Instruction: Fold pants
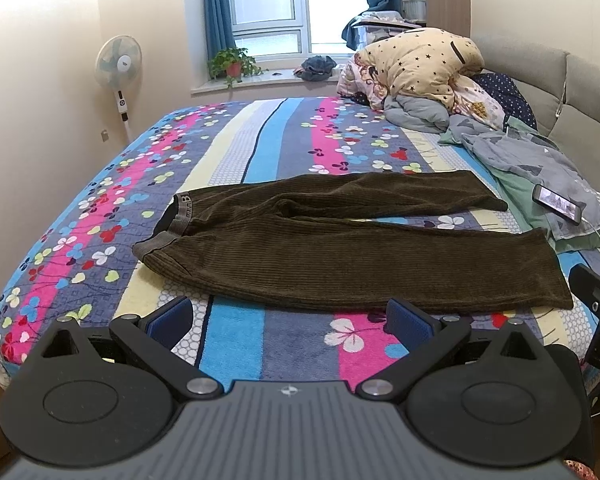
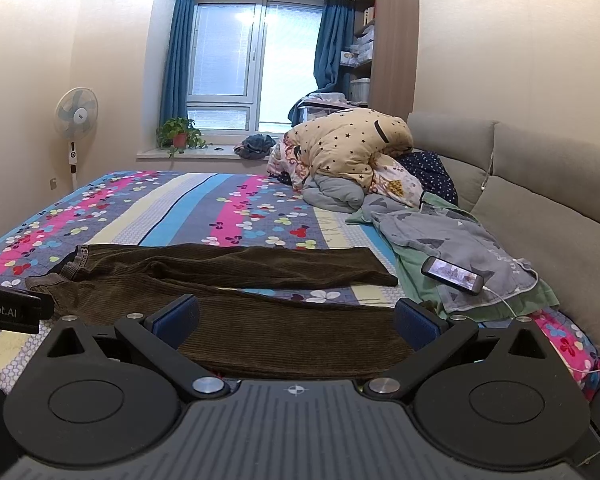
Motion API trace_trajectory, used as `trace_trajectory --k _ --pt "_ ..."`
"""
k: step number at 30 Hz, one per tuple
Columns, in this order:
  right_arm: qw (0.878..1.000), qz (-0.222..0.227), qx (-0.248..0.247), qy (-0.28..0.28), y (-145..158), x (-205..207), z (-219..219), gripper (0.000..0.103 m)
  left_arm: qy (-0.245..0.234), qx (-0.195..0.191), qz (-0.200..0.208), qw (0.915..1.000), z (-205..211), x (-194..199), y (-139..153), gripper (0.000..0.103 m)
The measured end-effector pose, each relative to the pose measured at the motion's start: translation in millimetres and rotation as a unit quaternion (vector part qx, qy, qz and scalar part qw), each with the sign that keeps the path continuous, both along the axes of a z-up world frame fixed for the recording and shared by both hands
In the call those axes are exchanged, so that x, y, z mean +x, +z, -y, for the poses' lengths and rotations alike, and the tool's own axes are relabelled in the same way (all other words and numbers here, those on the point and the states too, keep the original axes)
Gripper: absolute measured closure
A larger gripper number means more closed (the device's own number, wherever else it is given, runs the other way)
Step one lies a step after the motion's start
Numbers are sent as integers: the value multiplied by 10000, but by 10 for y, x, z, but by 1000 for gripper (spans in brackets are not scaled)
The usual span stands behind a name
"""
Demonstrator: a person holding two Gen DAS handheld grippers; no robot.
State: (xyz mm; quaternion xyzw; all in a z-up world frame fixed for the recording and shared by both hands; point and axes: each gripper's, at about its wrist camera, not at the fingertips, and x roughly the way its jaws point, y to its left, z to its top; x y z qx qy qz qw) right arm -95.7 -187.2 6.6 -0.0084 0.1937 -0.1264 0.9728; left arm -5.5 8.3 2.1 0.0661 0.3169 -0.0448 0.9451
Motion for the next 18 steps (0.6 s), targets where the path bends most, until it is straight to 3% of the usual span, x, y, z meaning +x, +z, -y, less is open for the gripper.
trace_trajectory --k 18 --pt "10000 8 -8 5 17 -3 13 0 1 15 13 10000 -14 1 16 0"
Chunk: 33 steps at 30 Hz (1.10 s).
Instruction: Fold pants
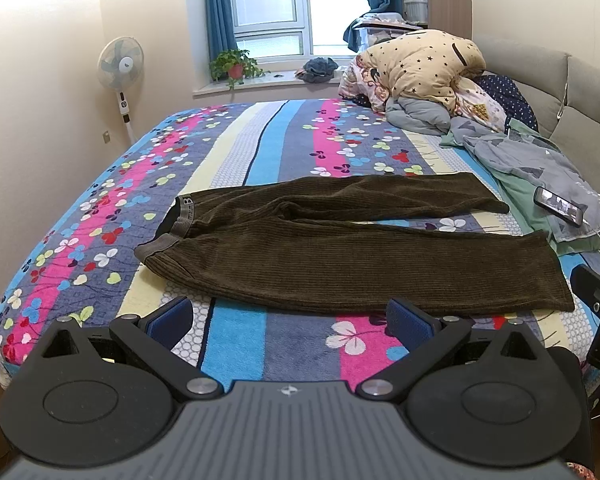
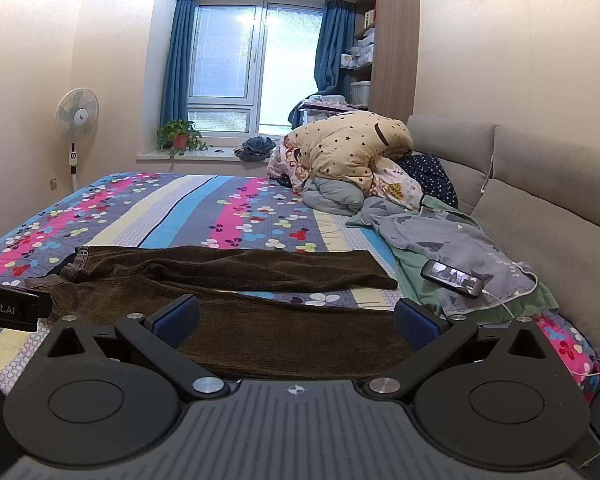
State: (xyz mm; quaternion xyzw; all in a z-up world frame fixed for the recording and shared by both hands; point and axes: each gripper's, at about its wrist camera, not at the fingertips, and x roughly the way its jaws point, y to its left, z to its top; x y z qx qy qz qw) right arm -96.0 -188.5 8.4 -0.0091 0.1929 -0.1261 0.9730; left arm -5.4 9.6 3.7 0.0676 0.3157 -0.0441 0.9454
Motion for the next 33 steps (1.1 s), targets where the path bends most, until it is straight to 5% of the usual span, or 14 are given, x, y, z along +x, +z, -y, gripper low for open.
trace_trajectory --k 24,33 --pt "10000 -10 -14 -18 12 9 2 0 52 33 -26 10000 -34 34 53 0" --pt "9998 -188 104 -5 -86 258 54 0 -42 241 -171 9996 92 338 -48 0"
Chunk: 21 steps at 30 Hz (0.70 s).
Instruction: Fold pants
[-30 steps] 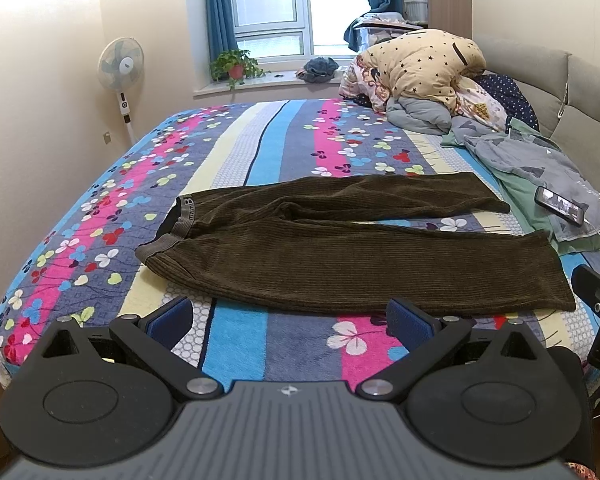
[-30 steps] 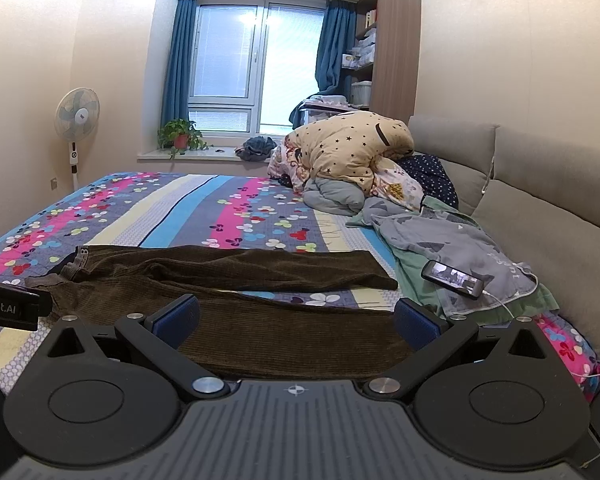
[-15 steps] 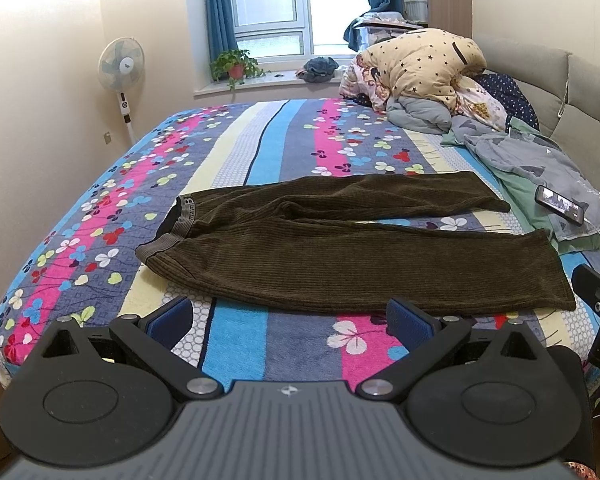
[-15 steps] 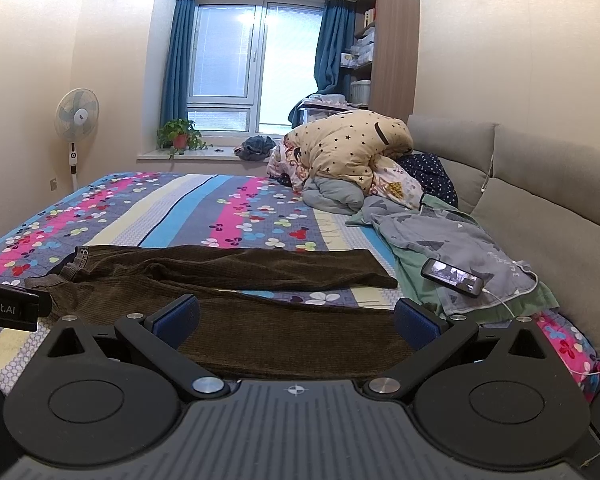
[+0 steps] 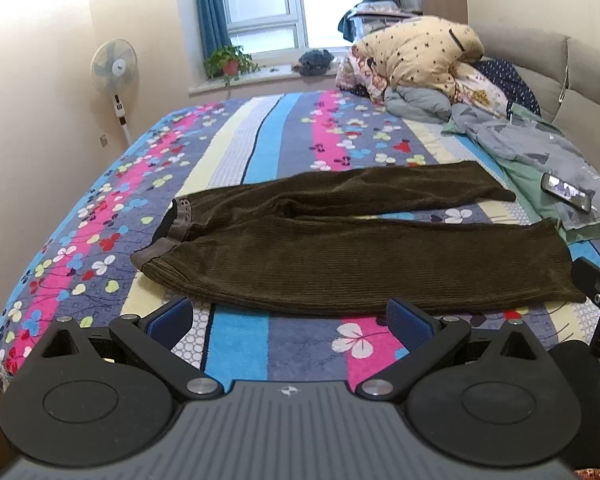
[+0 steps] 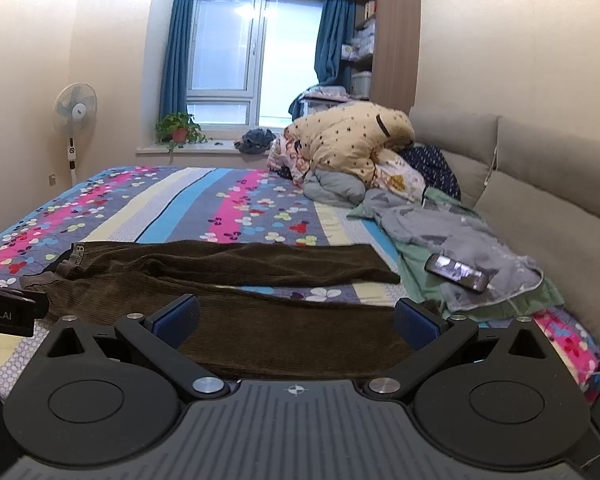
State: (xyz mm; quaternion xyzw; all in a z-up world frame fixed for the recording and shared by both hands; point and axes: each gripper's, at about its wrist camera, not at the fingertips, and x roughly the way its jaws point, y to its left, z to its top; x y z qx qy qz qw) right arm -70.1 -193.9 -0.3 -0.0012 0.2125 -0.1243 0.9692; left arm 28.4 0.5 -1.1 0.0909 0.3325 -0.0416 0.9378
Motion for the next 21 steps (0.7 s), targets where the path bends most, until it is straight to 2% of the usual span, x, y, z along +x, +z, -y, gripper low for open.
trace_trajectory --k 4,8,10,13,15,19,21 --pt "9998 -130 82 85 -153 265 50 0 69 113 -196 9997 25 319 -137 0" --pt "9984 -57 336 462 -420 636 188 0 147 -9 -190 9997 -20 691 -301 0" --pt "9967 -41 417 694 -648 869 269 0 175 29 -170 9997 -15 913 -400 0" --pt "9925 -231 253 1172 -1077 1229 317 0 237 157 -191 9994 12 1293 -538 0" --pt "9837 -371 41 1758 -1380 1452 298 0 319 143 -224 9991 18 1547 -609 0" --pt "9412 -857 -176 3263 -1947 1915 195 0 605 49 -321 9976 -22 2030 -738 0" --pt "9224 -970 -145 3735 -2171 2142 191 0 704 67 -347 9969 -23 2207 -803 0"
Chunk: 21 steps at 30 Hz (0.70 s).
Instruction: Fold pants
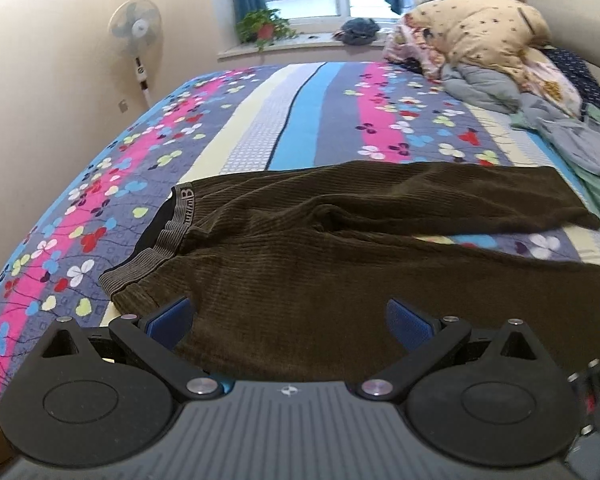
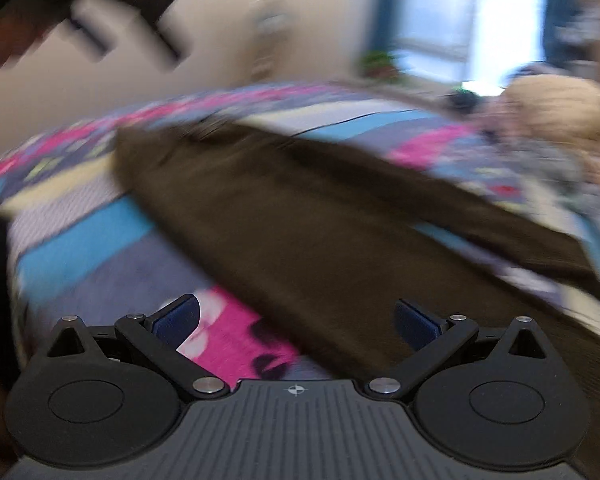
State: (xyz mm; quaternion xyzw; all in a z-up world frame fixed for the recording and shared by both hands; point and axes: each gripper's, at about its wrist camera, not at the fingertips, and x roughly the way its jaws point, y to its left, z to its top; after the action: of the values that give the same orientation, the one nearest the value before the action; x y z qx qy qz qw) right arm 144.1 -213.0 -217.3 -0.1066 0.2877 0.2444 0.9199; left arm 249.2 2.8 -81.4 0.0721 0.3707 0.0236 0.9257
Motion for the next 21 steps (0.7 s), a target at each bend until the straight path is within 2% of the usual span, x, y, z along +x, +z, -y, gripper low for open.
trace_trajectory --k 3,5,6,8,10,12,16,21 --pt "9994 67 -7 350 -278 289 44 0 61 157 -38 9999 60 227 -119 0" --pt "9980 338 -301 430 -524 451 94 1 102 295 -128 9994 134 369 -222 0" --pt "9982 256 -179 506 -623 520 117 1 138 359 -215 9990 171 429 -278 0" --pt "9968 -93 597 530 -619 677 338 0 167 370 -406 9984 235 548 -385 0" --pt "9950 -99 812 566 -605 682 396 0 189 318 -532 9979 299 641 -475 0" --pt "9956 -116 744 556 -601 688 406 0 225 292 -593 9976 351 701 -556 0" --pt "9984 91 209 518 -629 601 302 0 245 409 -731 9962 491 763 -709 0" --pt "9983 116 228 516 -640 587 278 0 199 476 -816 9953 568 756 -761 0"
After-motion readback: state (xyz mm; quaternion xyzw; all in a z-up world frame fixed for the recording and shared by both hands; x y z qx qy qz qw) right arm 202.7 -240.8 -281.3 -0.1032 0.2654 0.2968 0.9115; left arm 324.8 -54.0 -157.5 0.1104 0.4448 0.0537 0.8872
